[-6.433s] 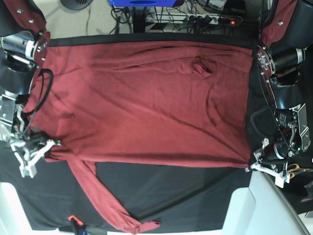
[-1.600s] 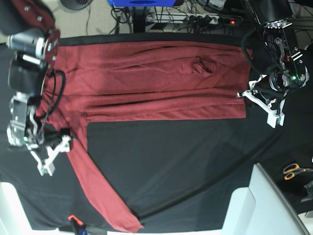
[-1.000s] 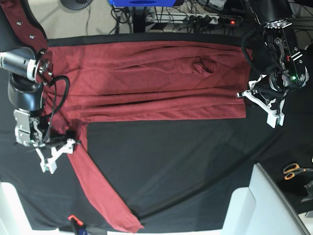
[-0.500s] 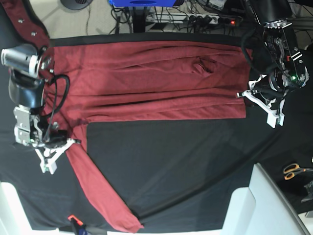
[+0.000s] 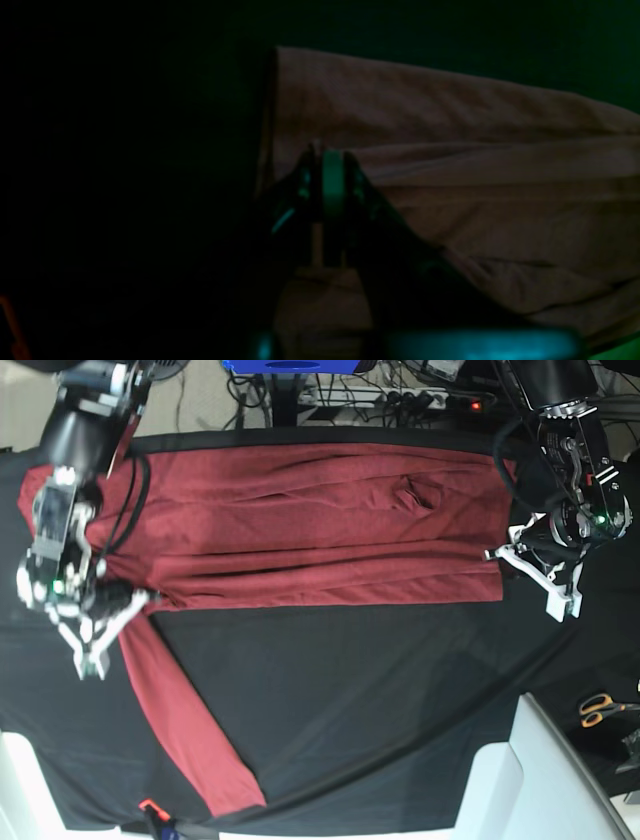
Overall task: Fold the T-shirt properly
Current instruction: 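Grasp the hanging sleeve with the right gripper and fold it onto the body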
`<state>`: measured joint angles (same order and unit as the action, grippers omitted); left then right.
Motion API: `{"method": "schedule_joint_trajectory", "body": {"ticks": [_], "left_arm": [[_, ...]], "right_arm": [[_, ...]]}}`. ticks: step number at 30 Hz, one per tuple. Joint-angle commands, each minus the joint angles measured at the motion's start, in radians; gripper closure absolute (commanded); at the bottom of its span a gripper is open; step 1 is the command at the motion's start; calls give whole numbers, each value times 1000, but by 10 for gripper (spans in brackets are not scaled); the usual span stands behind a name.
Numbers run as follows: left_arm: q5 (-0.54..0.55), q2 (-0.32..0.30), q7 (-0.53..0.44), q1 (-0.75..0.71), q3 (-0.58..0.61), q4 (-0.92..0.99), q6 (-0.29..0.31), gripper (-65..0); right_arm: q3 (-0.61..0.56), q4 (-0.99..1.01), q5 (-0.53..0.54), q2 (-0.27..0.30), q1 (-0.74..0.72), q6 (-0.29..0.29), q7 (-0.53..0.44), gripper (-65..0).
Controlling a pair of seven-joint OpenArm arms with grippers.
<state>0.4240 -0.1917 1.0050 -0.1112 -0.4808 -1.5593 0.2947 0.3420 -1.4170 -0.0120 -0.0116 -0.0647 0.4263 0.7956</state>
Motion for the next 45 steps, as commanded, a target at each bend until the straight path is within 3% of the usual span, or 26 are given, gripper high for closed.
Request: {"method": "schedule_joint_trajectory", "body": {"ticks": [1,12,22,31,33,36,40,45], "left_arm": [[14,-15,-15,11,-3,-14,4,0],[14,-15,-15,12,-3,-14,1,0],[14,-15,-15,6,-2,-14,1,0],[14,-21,-13,5,37,-14,2,0],[14,-22,-13,5,64,-14,1,0],[14,-16,-13,5,72,-16,1,0],[14,-16,-13,5,70,-30,1,-199],[14,-22,-13,5,69,-53,-1,-380]], "right_arm": [[-1,-52,25,5,-1,-7,-3,0],[-2,-288,198,5,242,-8,77,0],[-96,-356,203,-24,351,-14,74,0],[-90,-351,202,-54,355,-16,78,0],[-90,-356,202,-54,355,-16,80,-38],[-90,-374,202,-55,357,-16,80,-156],[-90,-425,202,-52,355,-16,78,-272],[-88,-428,200,-17,294,-16,80,-299]]}}
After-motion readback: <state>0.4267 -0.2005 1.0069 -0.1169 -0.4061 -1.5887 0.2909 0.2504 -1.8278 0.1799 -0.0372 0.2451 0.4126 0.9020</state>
